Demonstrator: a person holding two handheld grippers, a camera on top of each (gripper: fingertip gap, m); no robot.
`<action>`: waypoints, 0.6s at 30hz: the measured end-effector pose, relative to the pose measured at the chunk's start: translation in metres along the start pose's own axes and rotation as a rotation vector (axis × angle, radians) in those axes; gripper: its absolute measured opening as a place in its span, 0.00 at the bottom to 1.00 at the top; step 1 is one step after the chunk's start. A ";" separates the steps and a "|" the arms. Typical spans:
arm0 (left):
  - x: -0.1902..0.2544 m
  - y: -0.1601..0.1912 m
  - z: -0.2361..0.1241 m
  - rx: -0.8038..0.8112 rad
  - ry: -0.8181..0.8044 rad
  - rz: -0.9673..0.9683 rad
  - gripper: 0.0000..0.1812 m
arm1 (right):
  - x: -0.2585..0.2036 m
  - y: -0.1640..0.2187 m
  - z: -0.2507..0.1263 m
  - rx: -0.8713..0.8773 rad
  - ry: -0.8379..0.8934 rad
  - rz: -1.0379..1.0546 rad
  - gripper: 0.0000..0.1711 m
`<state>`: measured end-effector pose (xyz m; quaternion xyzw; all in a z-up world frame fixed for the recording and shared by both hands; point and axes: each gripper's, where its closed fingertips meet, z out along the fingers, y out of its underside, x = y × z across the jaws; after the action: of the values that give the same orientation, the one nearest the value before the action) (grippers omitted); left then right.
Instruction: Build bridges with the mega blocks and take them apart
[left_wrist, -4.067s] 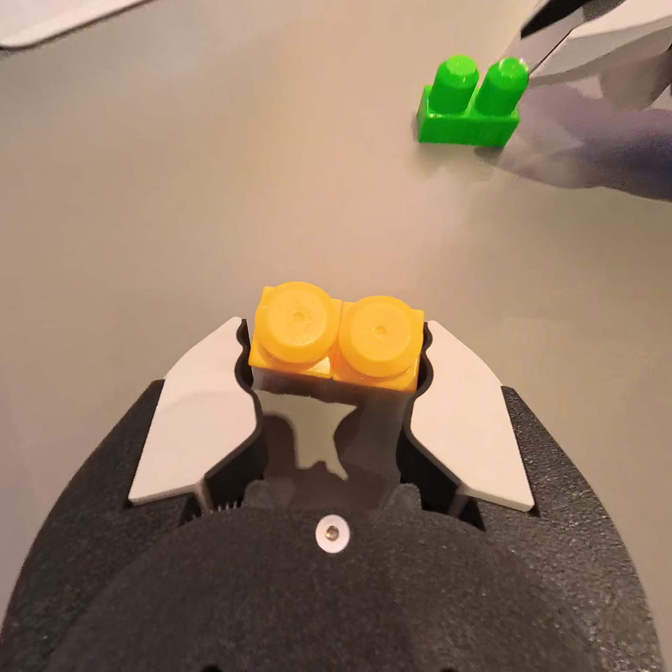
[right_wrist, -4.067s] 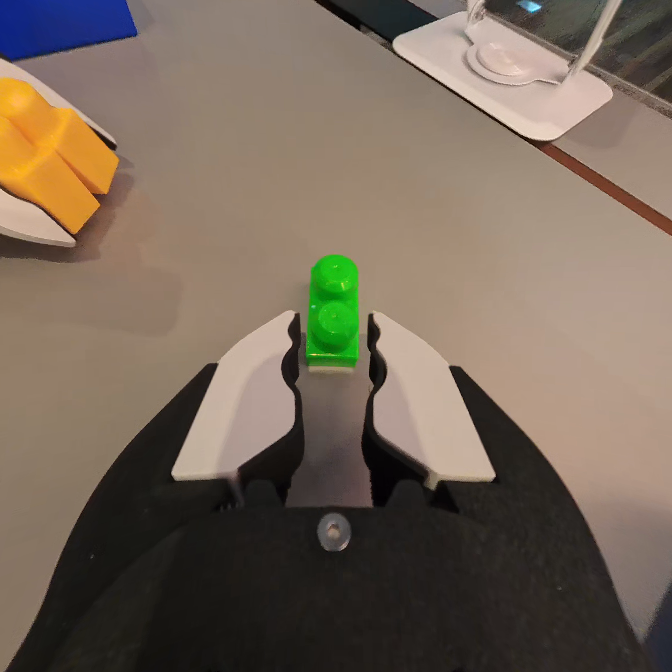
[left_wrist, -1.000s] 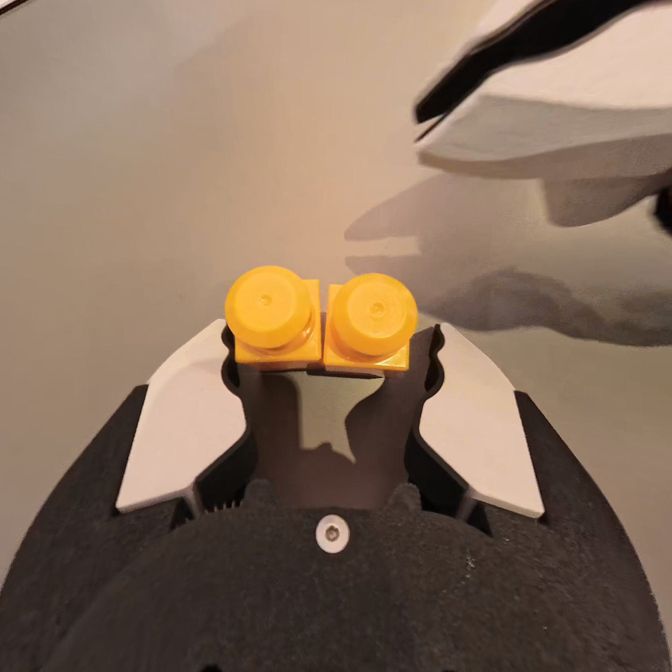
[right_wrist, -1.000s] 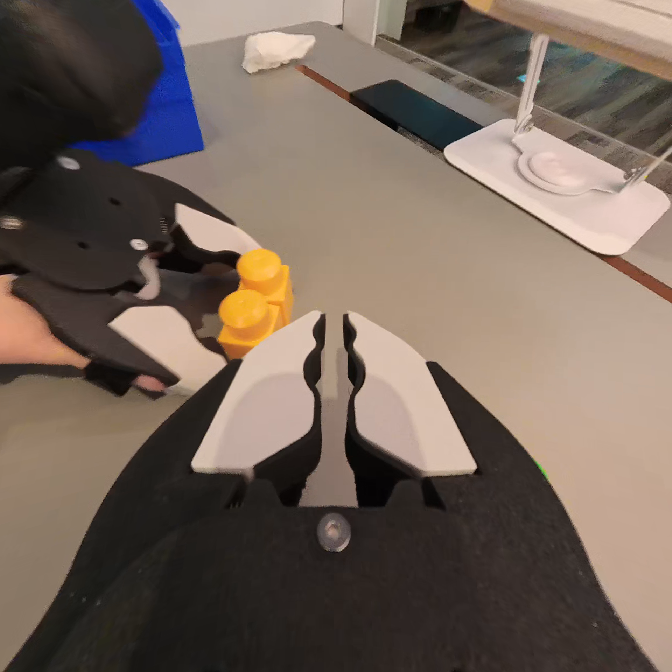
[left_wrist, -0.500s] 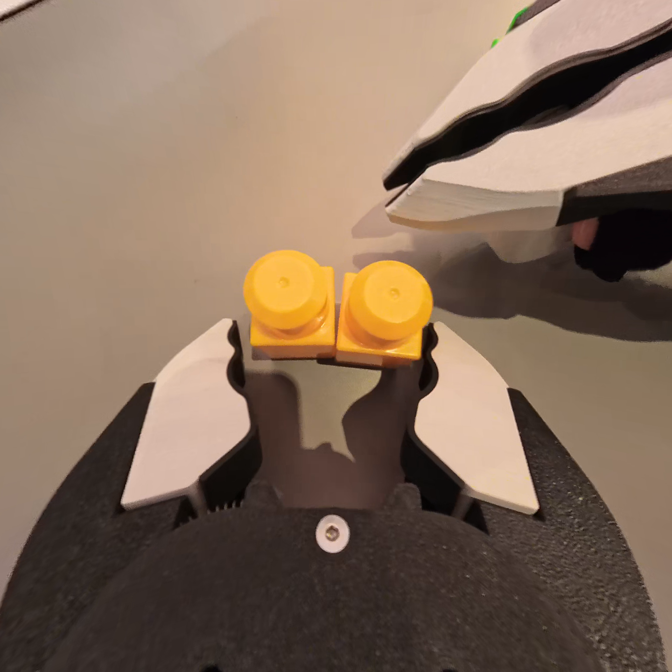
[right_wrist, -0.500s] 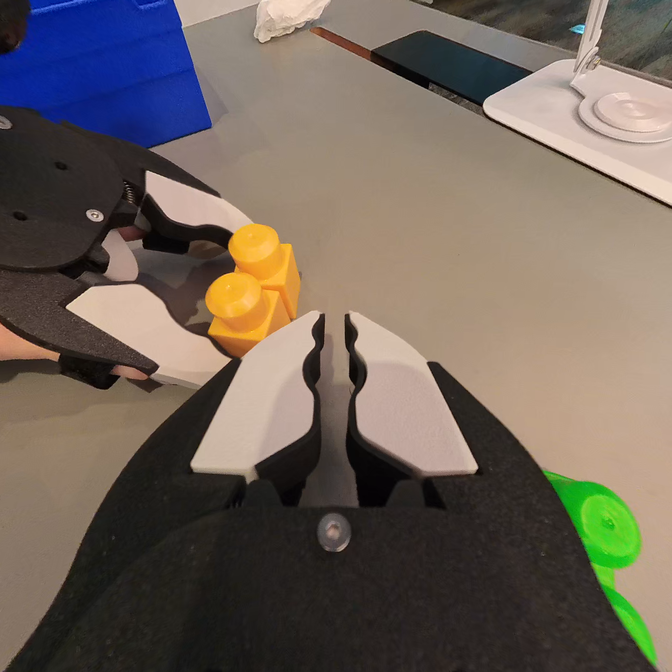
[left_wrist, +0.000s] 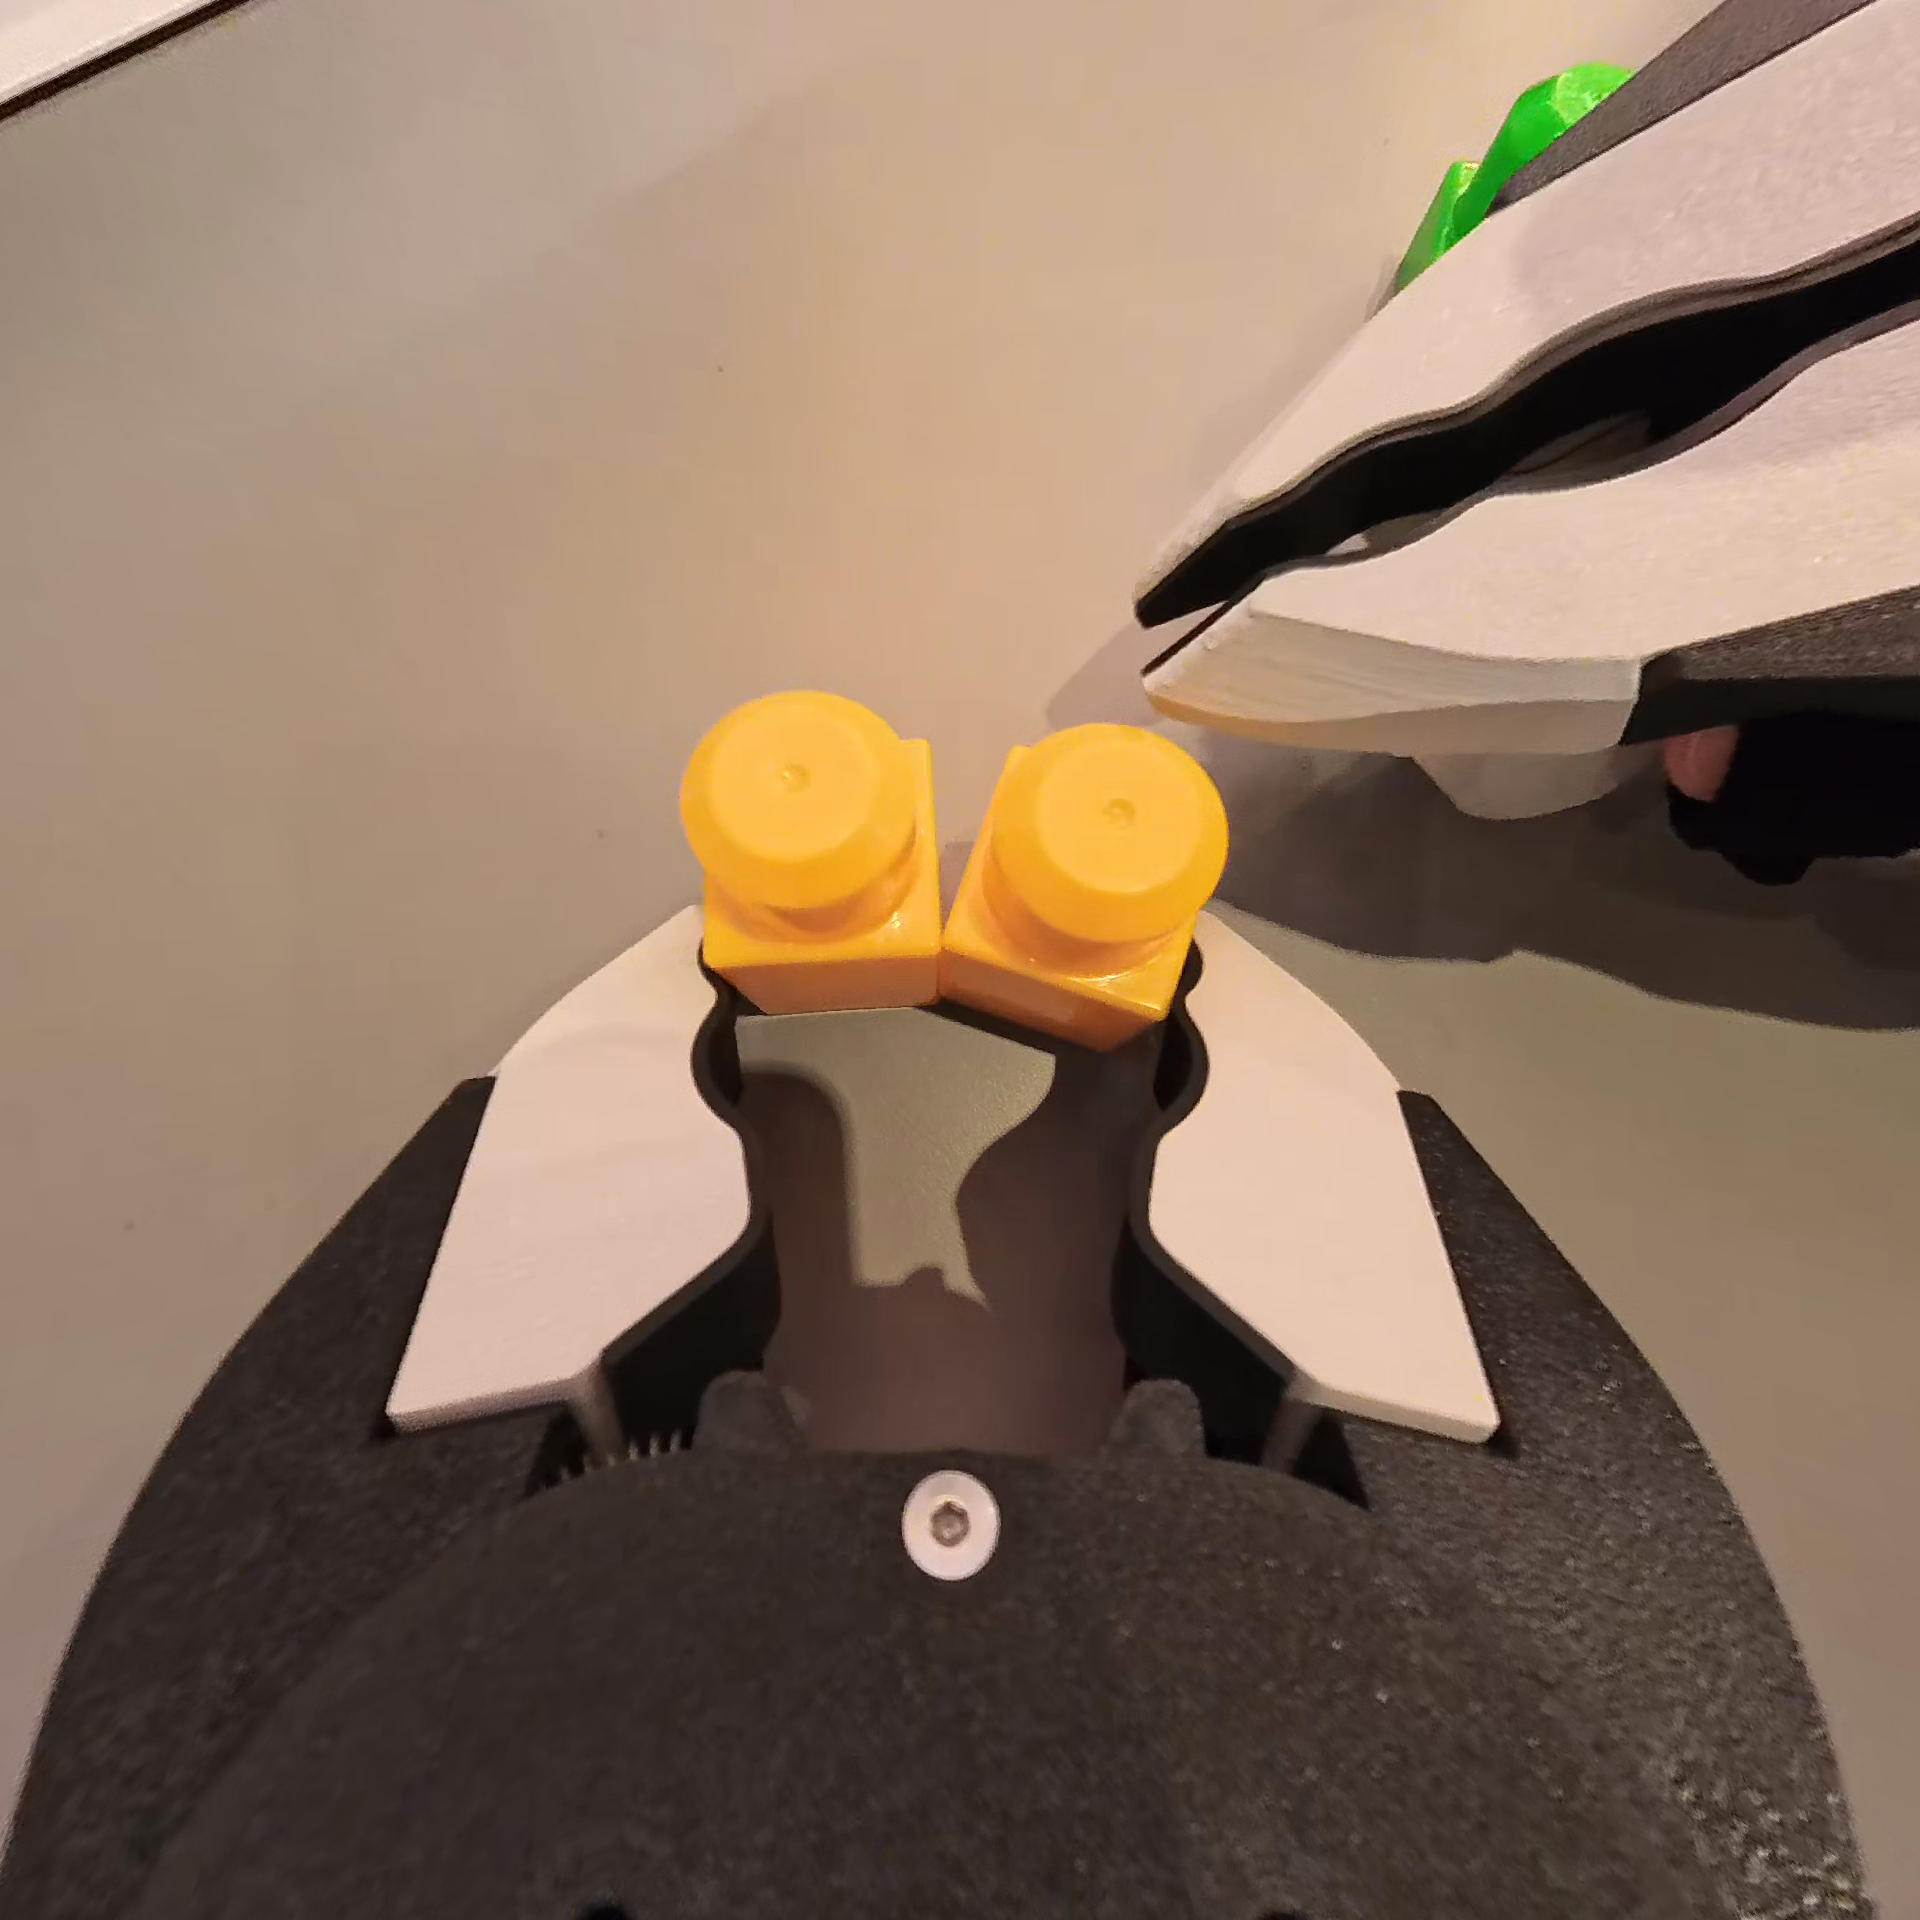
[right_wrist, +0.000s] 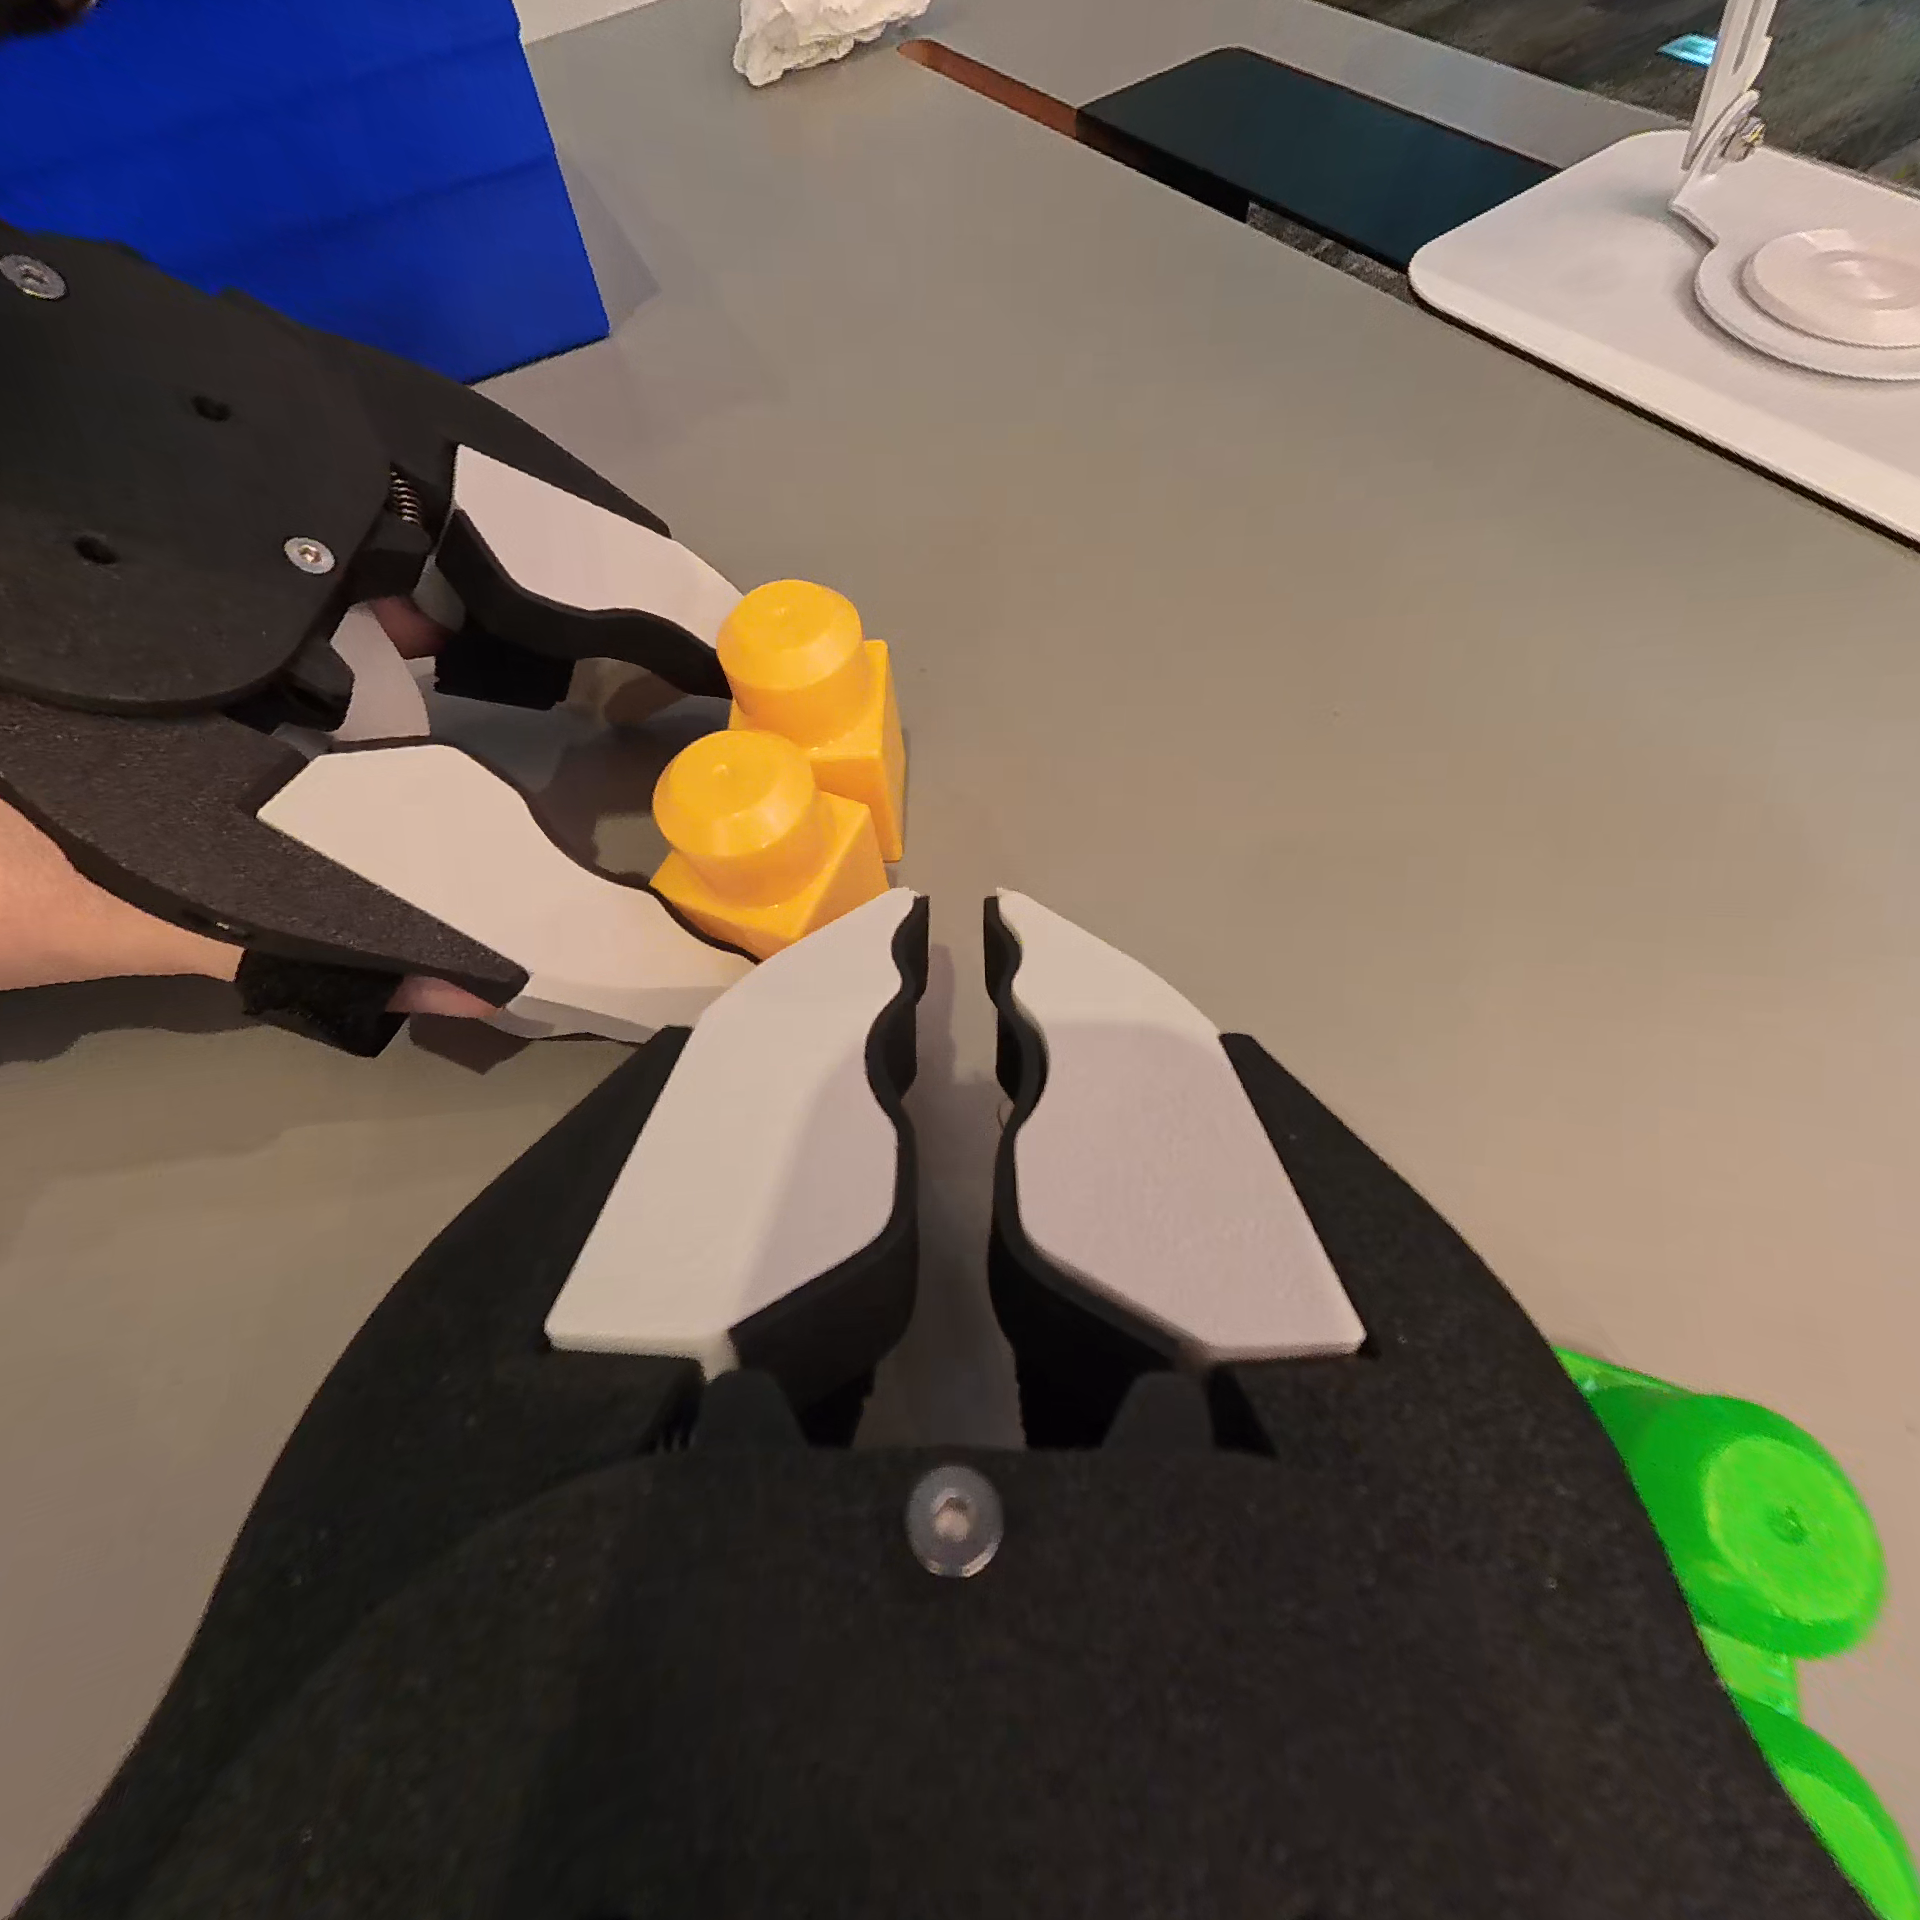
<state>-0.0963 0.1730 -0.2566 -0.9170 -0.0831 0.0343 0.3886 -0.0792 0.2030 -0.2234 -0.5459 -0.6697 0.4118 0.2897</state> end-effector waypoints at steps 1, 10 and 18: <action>0.000 0.000 0.000 0.000 0.003 0.002 0.44 | -0.001 -0.001 0.001 0.003 -0.008 0.002 0.06; 0.001 -0.001 0.001 -0.002 0.019 0.019 0.45 | 0.012 -0.012 0.037 -0.049 -0.102 0.092 0.01; 0.001 -0.002 0.002 -0.003 0.032 0.032 0.45 | 0.003 0.000 0.049 -0.169 -0.065 0.058 0.00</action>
<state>-0.0961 0.1761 -0.2569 -0.9192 -0.0621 0.0257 0.3880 -0.1205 0.1949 -0.2479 -0.5737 -0.6950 0.3798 0.2087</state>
